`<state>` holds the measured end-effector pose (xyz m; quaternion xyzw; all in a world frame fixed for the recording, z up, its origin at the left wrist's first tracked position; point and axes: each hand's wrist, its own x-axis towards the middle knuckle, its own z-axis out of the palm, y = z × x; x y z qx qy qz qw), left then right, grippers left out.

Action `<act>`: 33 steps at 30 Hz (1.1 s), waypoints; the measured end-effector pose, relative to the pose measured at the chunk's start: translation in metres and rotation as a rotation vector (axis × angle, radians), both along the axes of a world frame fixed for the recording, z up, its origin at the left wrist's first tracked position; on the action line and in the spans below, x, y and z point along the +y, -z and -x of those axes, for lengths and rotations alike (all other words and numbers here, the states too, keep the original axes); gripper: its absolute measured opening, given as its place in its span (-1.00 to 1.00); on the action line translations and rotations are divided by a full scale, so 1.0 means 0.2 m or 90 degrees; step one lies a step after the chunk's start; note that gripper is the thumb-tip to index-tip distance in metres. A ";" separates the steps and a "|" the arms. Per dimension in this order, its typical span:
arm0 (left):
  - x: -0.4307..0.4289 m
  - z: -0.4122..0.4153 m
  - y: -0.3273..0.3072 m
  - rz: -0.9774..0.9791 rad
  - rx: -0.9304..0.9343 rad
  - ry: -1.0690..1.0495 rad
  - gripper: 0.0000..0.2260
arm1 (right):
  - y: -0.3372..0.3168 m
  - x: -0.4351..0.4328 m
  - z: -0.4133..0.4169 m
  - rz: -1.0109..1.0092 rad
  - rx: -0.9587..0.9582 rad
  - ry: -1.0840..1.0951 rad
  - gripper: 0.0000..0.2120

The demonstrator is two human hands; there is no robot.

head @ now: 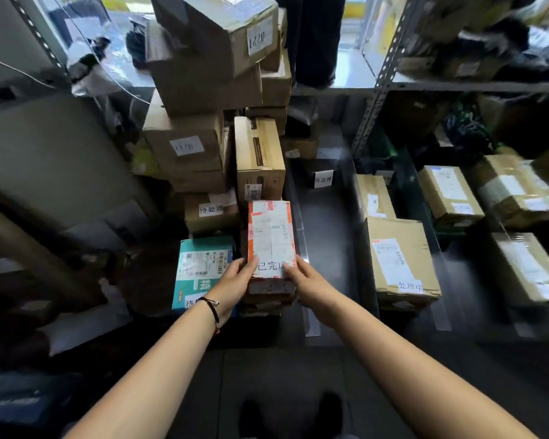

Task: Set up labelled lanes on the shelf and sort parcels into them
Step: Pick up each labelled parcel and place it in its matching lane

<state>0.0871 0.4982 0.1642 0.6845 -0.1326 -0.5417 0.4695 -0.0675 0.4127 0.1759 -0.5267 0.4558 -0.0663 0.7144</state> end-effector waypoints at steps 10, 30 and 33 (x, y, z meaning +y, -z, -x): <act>0.00 0.07 -0.20 0.083 0.026 -0.048 -0.77 | -0.16 0.01 0.14 -0.122 -0.177 0.153 -0.74; -0.60 0.42 -0.86 0.403 -0.010 0.191 -0.41 | -0.79 -0.34 0.61 0.131 -0.534 0.328 -0.50; -0.70 0.59 -0.81 0.388 0.000 0.229 -0.46 | -0.75 -0.33 0.78 0.143 -0.505 0.395 -0.51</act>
